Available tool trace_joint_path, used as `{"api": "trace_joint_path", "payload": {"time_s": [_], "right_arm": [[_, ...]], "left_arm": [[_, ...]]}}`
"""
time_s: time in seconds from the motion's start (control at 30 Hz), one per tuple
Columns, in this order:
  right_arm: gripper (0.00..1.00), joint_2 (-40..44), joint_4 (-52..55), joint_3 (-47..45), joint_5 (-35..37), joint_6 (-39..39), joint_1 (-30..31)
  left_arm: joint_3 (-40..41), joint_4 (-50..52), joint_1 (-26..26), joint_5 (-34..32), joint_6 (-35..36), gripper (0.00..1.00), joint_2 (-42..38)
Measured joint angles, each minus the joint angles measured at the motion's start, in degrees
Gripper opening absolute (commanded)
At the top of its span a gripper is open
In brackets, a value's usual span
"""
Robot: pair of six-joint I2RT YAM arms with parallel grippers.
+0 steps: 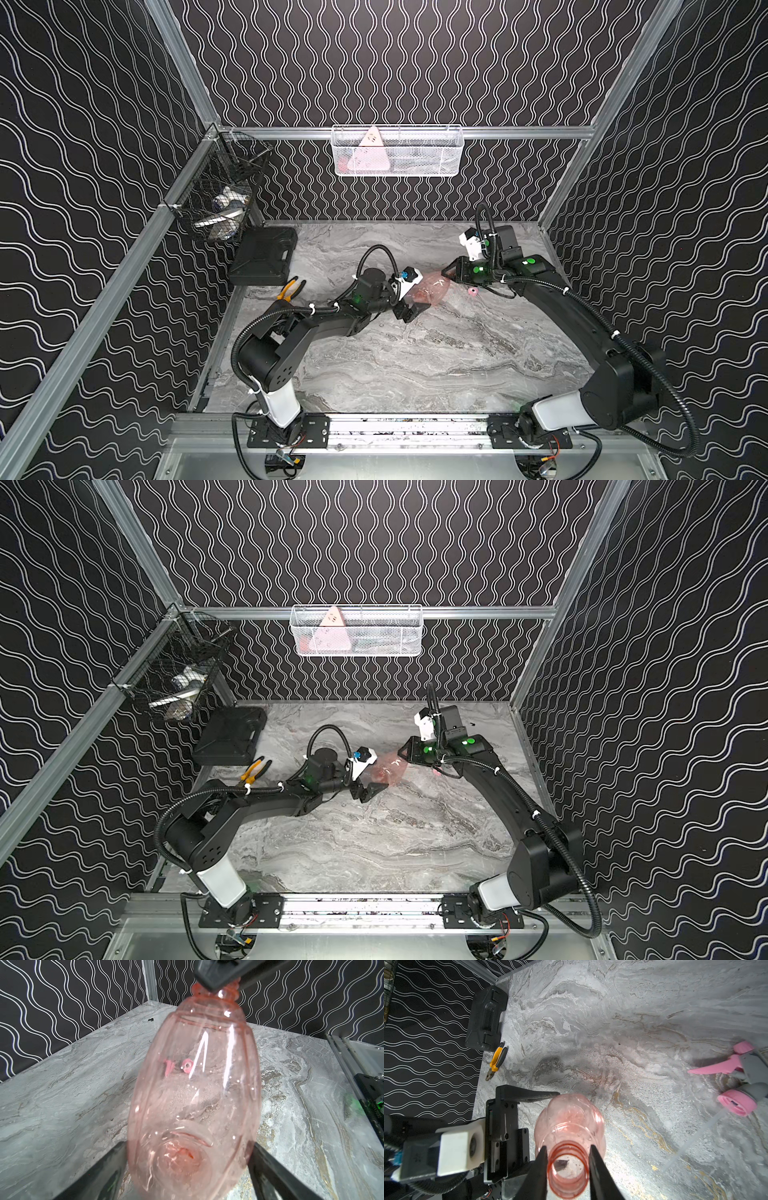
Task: Attach spray nozzles to spray bottles
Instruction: Pick up the spray bottle from the center of the board.
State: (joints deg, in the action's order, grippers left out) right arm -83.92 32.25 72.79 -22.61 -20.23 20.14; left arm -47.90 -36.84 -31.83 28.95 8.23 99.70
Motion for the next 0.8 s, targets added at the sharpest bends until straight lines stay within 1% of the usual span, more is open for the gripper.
{"api": "trace_joint_path", "payload": {"time_s": [0.07,0.1,0.17,0.4,0.5,0.73,0.8], "right_arm": [[0.12,-0.3,0.0,0.1,-0.3,0.0,0.0],[0.13,-0.4,0.0,0.2,-0.4,0.0,0.0],[0.12,-0.8,0.0,0.5,-0.8,-0.1,0.0],[0.12,-2.3,1.0,1.6,-3.4,0.0,0.0],[0.12,-2.5,1.4,1.7,-3.5,0.2,0.1],[0.12,-2.5,1.6,2.0,-3.8,0.2,0.1],[0.12,-2.7,1.6,2.7,-4.0,0.1,0.0]], "left_arm": [[0.0,0.1,0.0,0.0,-0.2,0.89,0.0],[0.0,0.2,0.1,0.0,-0.6,0.91,0.0],[0.2,-0.1,0.1,0.0,-0.7,0.99,0.0],[0.3,-3.2,0.1,2.4,-1.2,0.99,-0.3],[0.3,-3.1,0.2,2.6,-1.2,0.98,-0.4],[0.3,-2.6,0.3,3.6,-1.3,0.99,-0.4],[0.3,-2.5,0.3,4.1,-2.4,0.99,-0.4]]}}
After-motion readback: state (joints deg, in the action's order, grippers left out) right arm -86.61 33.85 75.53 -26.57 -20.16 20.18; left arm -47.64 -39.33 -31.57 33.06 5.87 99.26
